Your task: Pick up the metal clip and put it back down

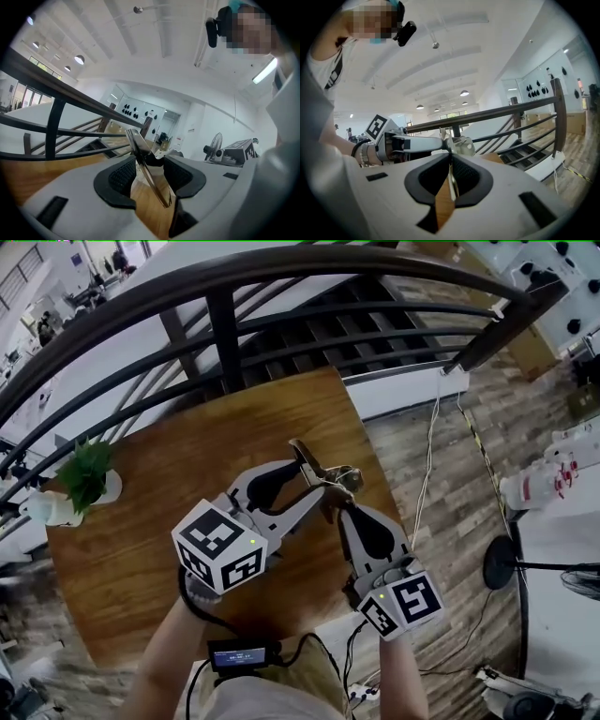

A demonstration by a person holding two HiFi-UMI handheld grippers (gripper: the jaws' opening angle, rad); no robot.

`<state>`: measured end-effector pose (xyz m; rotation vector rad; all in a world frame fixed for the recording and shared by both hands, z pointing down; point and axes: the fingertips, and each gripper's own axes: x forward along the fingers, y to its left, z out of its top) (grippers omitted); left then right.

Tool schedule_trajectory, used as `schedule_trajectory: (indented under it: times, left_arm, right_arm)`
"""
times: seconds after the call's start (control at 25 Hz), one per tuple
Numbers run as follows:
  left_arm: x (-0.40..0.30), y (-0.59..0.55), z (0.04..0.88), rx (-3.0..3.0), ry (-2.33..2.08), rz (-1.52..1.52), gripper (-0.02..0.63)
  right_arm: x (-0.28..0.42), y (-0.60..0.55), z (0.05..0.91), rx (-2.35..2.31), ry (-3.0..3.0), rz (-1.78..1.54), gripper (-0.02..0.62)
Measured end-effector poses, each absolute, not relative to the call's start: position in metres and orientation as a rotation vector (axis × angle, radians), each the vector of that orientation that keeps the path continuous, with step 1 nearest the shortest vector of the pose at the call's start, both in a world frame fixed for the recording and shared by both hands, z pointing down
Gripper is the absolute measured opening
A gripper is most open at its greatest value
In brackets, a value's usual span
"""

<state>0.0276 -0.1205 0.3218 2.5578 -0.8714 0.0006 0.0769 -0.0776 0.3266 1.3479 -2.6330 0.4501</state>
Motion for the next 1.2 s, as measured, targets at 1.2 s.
schedule_trajectory:
  times: [1.2]
  left_arm:
    - [0.095, -0.243, 0.444, 2.287, -0.934, 0.183, 0.192]
  right_arm:
    - [0.147, -0.202, 0.438, 1.285, -2.536, 0.699, 0.028]
